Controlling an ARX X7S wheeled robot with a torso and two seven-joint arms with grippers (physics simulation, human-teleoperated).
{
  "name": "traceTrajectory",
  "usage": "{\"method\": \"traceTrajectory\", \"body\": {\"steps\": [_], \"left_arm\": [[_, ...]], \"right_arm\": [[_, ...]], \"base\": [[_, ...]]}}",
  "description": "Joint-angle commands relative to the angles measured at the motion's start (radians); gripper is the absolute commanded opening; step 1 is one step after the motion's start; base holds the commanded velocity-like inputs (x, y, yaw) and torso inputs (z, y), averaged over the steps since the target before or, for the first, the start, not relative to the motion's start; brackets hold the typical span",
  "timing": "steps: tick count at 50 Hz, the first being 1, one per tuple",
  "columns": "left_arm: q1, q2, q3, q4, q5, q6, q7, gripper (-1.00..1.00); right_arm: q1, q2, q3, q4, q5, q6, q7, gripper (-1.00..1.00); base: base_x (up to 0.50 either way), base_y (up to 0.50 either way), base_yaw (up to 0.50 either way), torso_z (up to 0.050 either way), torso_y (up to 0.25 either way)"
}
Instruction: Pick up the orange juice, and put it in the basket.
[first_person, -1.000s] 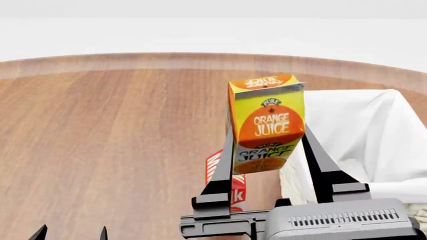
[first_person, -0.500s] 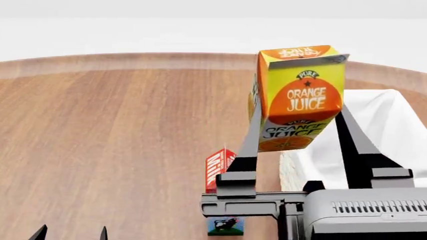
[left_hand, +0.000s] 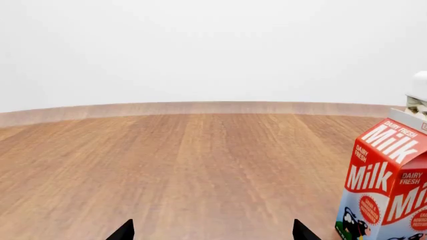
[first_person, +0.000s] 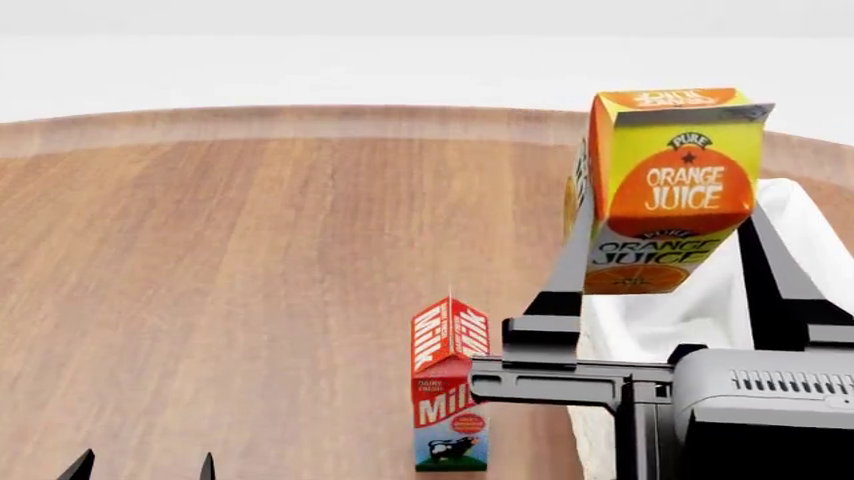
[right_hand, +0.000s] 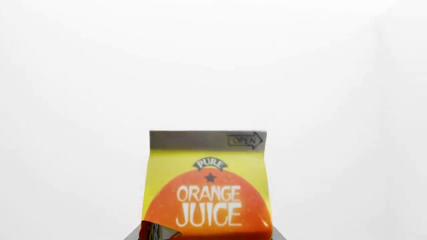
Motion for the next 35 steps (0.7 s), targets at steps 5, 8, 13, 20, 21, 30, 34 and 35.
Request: {"method": "traceTrajectory", "body": {"steps": [5, 8, 13, 20, 21, 30, 34, 35], "left_arm": [[-0.001, -0.002, 0.004, 0.0, -0.003, 0.001, -0.003, 1.0], [-0.001, -0.003, 0.004, -0.001, -0.003, 0.002, -0.004, 1.0], [-0.002, -0.004, 0.005, -0.001, -0.004, 0.002, -0.004, 1.0], [-0.002, -0.005, 0.007, -0.001, -0.005, 0.003, -0.006, 1.0], [-0.002, -0.005, 0.007, -0.001, -0.005, 0.003, -0.006, 1.0], [-0.003, -0.006, 0.009, -0.001, -0.006, 0.003, -0.008, 1.0], [-0.003, -0.007, 0.01, -0.001, -0.007, 0.004, -0.008, 1.0], [-0.003, -0.007, 0.01, -0.001, -0.007, 0.004, -0.009, 1.0]], "right_arm": [[0.004, 0.018, 0.01, 0.099, -0.068, -0.049, -0.027, -1.0], [0.011, 0.021, 0.009, 0.112, -0.071, -0.047, -0.027, -1.0], [0.025, 0.025, 0.002, 0.136, -0.079, -0.043, -0.028, -1.0], [0.04, 0.024, -0.021, 0.197, -0.105, -0.056, -0.031, -1.0], [0.041, 0.024, -0.023, 0.204, -0.109, -0.06, -0.032, -1.0], [0.069, 0.012, -0.055, 0.299, -0.139, -0.092, -0.041, -1.0], [0.09, 0.001, -0.064, 0.344, -0.148, -0.106, -0.043, -1.0], [0.093, 0.0, -0.066, 0.353, -0.15, -0.108, -0.043, -1.0]], "base": [[0.0, 0.0, 0.0, 0.0, 0.0], [0.0, 0.0, 0.0, 0.0, 0.003], [0.0, 0.0, 0.0, 0.0, 0.0], [0.0, 0.0, 0.0, 0.0, 0.0], [0.0, 0.0, 0.0, 0.0, 0.0], [0.0, 0.0, 0.0, 0.0, 0.001], [0.0, 0.0, 0.0, 0.0, 0.0], [0.0, 0.0, 0.0, 0.0, 0.0]]}}
